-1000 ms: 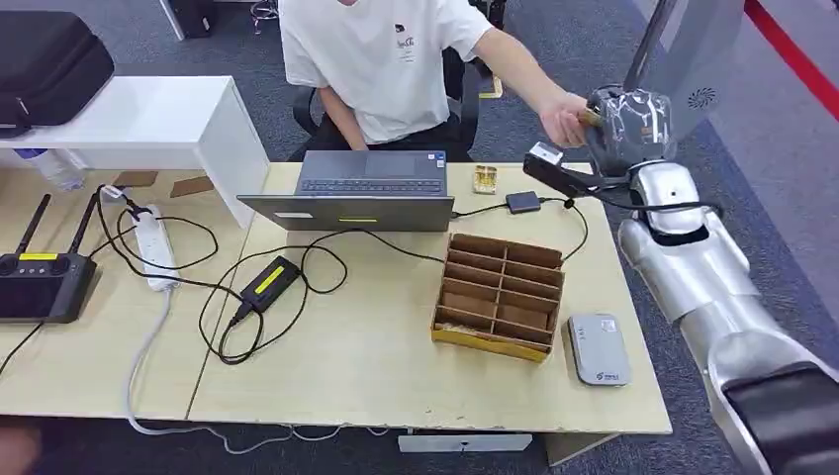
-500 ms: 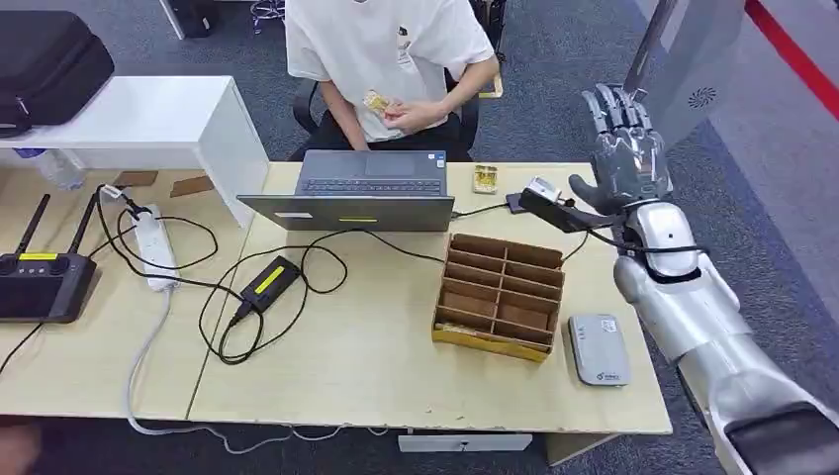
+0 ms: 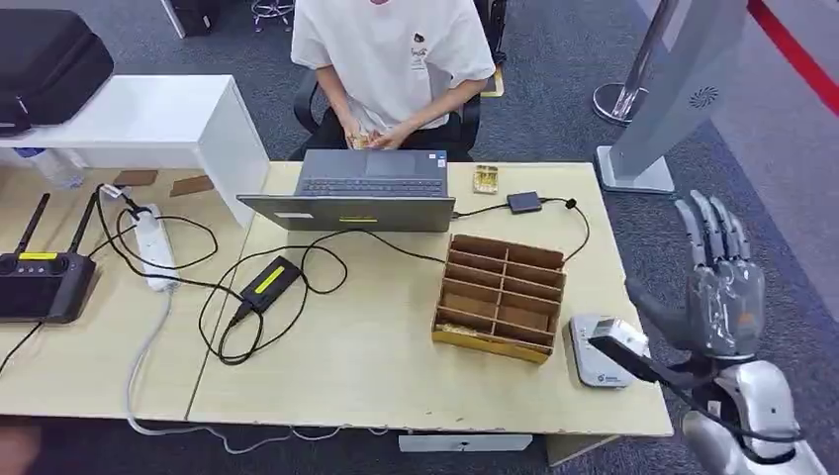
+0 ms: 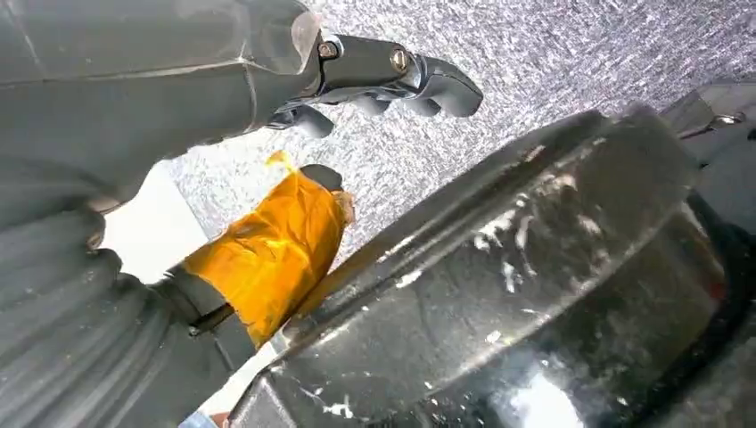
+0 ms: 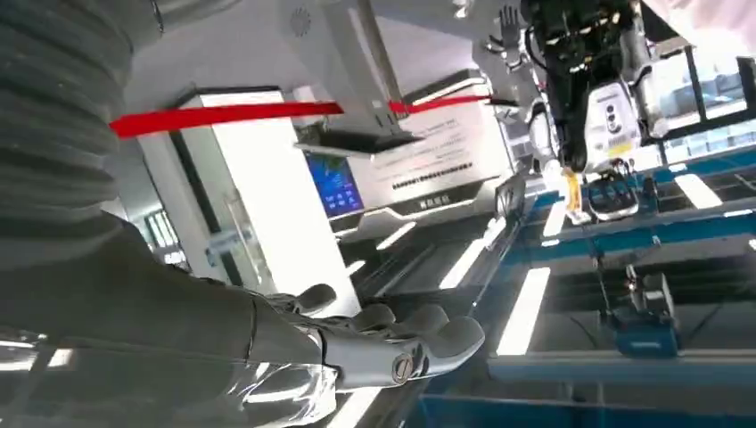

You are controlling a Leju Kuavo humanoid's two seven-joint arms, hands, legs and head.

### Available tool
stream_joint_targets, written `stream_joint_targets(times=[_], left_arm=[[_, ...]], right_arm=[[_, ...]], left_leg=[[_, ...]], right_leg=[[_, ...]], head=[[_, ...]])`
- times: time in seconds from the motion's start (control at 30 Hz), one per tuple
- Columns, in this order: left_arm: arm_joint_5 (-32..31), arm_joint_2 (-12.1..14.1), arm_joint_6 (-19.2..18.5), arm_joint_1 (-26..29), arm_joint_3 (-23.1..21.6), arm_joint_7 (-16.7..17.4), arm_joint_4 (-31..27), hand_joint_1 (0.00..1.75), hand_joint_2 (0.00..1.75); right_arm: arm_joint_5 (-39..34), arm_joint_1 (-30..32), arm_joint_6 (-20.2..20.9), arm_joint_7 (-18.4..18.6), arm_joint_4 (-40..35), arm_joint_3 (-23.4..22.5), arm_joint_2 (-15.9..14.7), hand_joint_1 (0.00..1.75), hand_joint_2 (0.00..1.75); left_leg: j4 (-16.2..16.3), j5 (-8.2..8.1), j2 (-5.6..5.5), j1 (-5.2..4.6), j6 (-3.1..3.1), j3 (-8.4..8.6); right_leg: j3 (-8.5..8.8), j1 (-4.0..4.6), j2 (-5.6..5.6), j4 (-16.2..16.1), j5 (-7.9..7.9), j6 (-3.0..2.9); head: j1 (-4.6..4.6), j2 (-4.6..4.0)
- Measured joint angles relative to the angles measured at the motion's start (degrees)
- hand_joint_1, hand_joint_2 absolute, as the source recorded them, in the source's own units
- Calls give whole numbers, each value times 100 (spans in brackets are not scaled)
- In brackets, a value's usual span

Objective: Pass the card to the sensor for recognition and then transmit it.

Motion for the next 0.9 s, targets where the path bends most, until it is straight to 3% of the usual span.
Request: stream_joint_targets(times=[0.27, 0.4, 0.43, 0.5, 0.53, 0.7, 0.9], left_arm=[[46, -2, 15, -1, 0, 19, 0, 0, 175], [173, -26, 123, 21, 24, 85, 0, 0, 175], [212, -28, 142, 28, 37, 120, 0, 0, 0], [277, -48, 194, 30, 48, 181, 0, 0, 0], [315, -50, 225, 35, 52, 225, 0, 0, 175], [430, -66, 238, 34, 118, 301, 0, 0, 175], [501, -83, 238, 18, 142, 417, 0, 0, 175]], right_arm=[[42, 384, 48, -35, -563, -310, -46, 0, 175], [376, 1272, -92, -142, -1191, -487, -46, 0, 175], [503, 1538, -166, -124, -1386, -491, -44, 0, 175], [753, 1966, -288, 12, -1705, -489, -31, 0, 175], [873, 2174, -324, 118, -1840, -483, -26, 0, 175], [1359, 2696, -330, 696, -2078, -223, -4, 0, 175], [1600, 2600, -328, 1250, -1776, 556, -4, 0, 175]], left_leg=[[1, 3, 19, 0, -2, 16], [1, 4, -14, 0, 1, 10], [0, 1, -13, 1, 1, 8], [-1, -10, -5, 1, 2, 12], [-1, -17, -3, 1, 0, 14], [-4, -21, 14, 2, -1, 18], [-3, -19, 24, 1, -2, 23]], right_leg=[[1, 0, 16, 0, 4, -5], [11, 0, -18, 0, -4, -1], [9, 1, -17, 0, -7, -4], [8, 1, -9, 0, -14, -15], [9, 1, -5, 1, -17, -14], [9, 2, 11, 1, -22, -11], [12, 1, 18, 1, -18, -12]], head=[[-2, 0], [-2, 0], [0, 0], [-2, 0], [0, 0], [0, 0], [0, 0]])
